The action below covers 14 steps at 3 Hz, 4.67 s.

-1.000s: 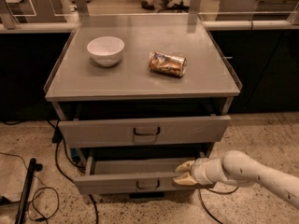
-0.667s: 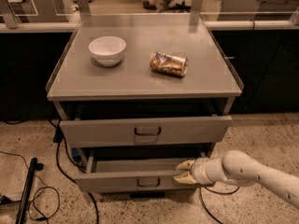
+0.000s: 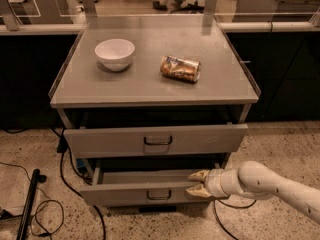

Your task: Open middle drawer

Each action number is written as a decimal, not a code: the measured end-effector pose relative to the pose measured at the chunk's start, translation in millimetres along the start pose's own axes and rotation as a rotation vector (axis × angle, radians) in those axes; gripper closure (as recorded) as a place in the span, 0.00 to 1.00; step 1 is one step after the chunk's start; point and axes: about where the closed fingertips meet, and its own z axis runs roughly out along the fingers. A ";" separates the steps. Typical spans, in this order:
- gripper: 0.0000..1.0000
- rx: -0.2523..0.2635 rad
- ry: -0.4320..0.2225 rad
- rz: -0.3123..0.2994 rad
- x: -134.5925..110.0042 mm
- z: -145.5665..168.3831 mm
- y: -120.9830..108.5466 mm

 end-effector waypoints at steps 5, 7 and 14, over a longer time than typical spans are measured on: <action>1.00 0.011 -0.019 0.018 23.3 -36.8 51.4; 0.59 0.011 -0.019 0.018 23.3 -36.8 51.4; 0.94 0.018 -0.025 0.078 48.8 -60.7 73.9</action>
Offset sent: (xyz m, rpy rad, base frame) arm 0.0000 0.0000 0.0000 0.0000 0.0000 0.0001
